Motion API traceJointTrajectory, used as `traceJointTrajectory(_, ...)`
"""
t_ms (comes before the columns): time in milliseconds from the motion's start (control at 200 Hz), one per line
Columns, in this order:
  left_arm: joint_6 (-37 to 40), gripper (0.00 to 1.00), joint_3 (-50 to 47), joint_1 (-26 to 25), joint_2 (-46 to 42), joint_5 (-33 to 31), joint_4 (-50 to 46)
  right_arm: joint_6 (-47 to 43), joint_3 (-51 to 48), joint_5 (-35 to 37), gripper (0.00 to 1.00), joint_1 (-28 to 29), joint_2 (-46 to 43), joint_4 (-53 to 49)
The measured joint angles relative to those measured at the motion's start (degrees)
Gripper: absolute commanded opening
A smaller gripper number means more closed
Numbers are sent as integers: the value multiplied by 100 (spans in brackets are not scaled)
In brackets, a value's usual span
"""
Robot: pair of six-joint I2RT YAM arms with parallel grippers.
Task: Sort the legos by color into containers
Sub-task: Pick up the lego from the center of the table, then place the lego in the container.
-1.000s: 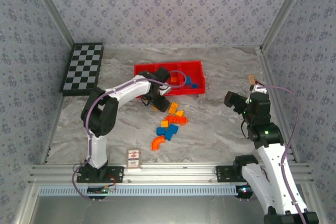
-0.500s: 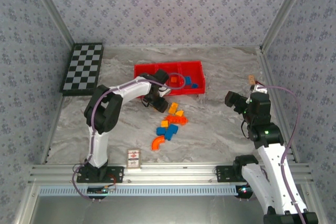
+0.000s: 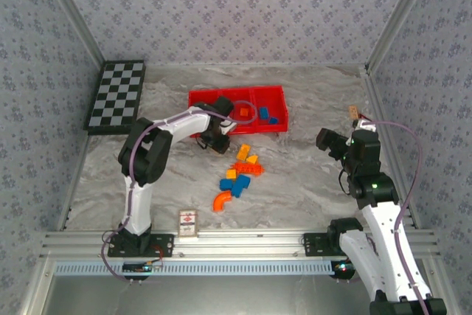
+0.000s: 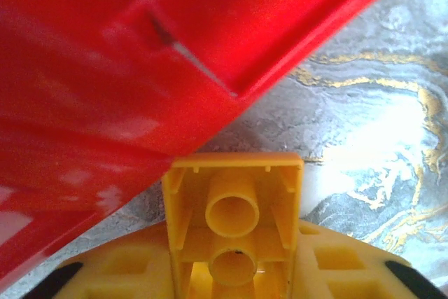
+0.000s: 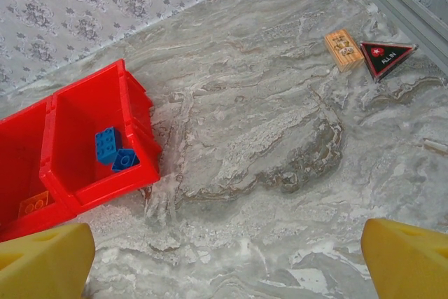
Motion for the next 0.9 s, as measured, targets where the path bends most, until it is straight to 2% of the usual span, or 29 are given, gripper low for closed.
traceJointTrajectory(160,-118,18,-352,-2,-260,11,256,31,0,2,100,-28,-101,-87)
traceJointTrajectory(320,-363,14,-828,-28,-909,-9,238,52,0,0,100,-35,-146,-208)
traceJointTrajectory(605,-748,21,-750,9,-2544,-662,210,140,-39,-4,99,-37,-280,-444)
traceJointTrajectory(735,-898,21,-258,297,-2439,-914,94,184,-44,-63,100,-48,-398,-647)
traceJointTrajectory(900,-1154,22,551,870,-1700,-968,-127,184,-55,-153,100,-50,-667,-966)
